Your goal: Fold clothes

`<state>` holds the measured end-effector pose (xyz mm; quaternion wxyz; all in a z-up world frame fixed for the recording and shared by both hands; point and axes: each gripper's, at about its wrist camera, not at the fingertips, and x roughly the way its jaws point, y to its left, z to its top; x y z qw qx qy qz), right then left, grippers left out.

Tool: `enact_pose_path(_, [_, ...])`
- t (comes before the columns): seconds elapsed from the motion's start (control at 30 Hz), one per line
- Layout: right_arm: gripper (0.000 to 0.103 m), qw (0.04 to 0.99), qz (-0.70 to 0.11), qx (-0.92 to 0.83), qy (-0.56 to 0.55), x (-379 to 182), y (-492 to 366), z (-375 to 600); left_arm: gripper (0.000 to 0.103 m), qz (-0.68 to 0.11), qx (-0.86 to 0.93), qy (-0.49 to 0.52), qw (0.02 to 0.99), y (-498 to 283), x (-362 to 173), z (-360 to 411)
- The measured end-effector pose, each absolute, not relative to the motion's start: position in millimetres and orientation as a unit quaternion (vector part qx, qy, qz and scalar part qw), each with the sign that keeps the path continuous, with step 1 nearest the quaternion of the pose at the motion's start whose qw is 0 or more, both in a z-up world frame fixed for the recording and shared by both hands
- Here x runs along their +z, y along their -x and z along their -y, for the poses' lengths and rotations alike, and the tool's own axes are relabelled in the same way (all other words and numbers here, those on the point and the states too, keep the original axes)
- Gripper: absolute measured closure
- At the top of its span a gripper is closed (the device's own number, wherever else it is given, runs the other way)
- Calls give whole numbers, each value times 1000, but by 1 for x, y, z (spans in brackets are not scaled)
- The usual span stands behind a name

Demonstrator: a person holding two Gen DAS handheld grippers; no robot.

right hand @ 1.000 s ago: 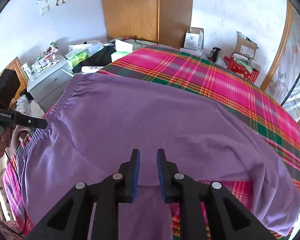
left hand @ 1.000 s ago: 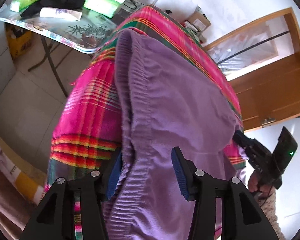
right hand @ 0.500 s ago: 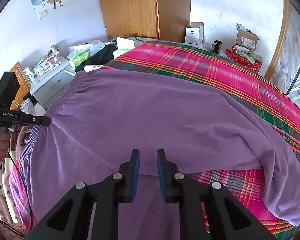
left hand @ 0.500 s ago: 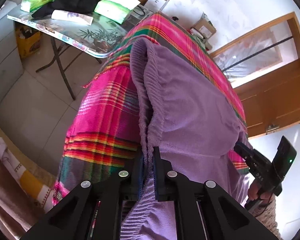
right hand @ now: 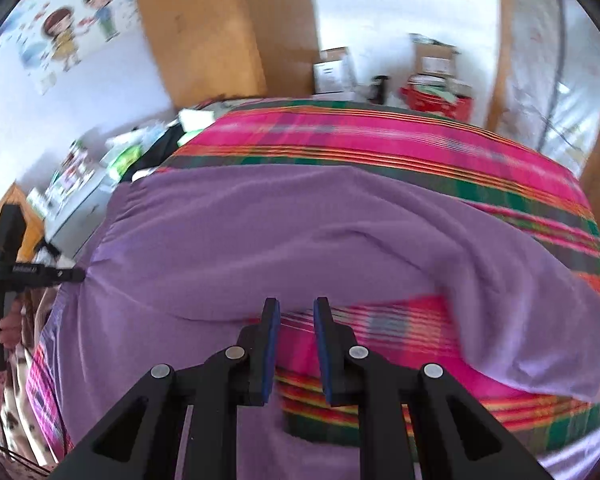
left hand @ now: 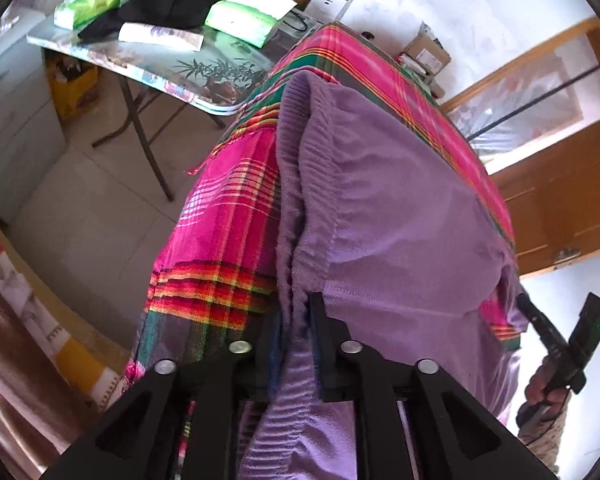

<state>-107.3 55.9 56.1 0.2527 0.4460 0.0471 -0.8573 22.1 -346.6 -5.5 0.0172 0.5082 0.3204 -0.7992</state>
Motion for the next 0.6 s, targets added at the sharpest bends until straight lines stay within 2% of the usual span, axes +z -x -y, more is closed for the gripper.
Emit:
enact_pose_path(0.17, [82,175,-27,-879,-442,65,109,-127,86,-314,-812,-490,40,-30,15,349])
enact_pose_path(0.27, [82,122,-7,-892,-436,73,110,-177,80,-308,-825,-471,48,-35,36,346])
enact_pose_path(0.4, [80,67,15,-899,-433,79,113,-232,80,-278,-842,-463,15,-24,62,318])
enact_pose_path(0.53, [76,26,55,-900,-431,78,119,-282,65,-237,-849,-471,-36,0,79,267])
enact_pose_path(0.6, [74,13,63,-898,-434,74,123,-299,64,-215,-848,-480,-65,15,81,239])
